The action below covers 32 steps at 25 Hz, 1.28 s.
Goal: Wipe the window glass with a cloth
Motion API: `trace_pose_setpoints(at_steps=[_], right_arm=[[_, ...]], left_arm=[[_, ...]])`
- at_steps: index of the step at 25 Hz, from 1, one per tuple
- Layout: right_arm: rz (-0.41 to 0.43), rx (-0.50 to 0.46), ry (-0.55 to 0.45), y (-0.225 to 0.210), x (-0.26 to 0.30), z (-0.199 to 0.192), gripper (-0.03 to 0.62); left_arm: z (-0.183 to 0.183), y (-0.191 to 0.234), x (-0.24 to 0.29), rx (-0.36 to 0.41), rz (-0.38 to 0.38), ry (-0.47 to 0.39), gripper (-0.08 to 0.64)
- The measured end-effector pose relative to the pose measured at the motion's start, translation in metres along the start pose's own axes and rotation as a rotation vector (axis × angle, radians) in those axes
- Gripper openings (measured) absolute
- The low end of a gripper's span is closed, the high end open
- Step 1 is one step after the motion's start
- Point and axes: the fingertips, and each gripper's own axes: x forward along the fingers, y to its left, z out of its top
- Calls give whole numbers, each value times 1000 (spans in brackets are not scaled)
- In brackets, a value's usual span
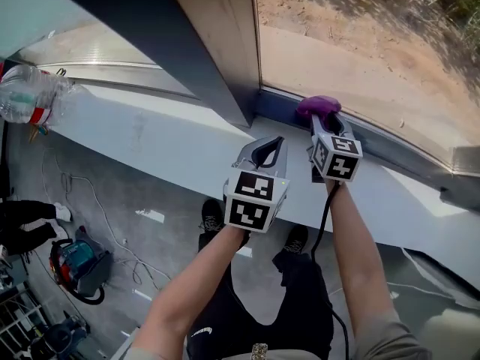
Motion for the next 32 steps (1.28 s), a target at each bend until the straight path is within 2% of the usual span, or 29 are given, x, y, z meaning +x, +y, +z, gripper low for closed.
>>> trace_pose_setpoints(at_steps=[4, 11, 17, 22, 26, 32], right_arm=[[-16, 67, 50, 0, 24, -27, 152], [-52, 107, 68, 11, 33, -31, 152], [-9, 124, 88, 37, 44, -25, 152], [41, 91, 107, 57, 51, -23, 150], [31, 109, 54, 59, 36, -3, 149], [73, 135, -64, 78, -6, 66, 149]], left_arm=[[-15, 9, -5, -11, 21, 10, 0], [-29, 33, -19, -37, 58, 31, 0], [-29, 39, -30, -35, 51, 35, 0], [-27, 41, -39, -26, 38, 30, 0], [-19, 39, -46, -9, 12, 25, 0], [3, 29, -56, 2, -23, 15, 0]])
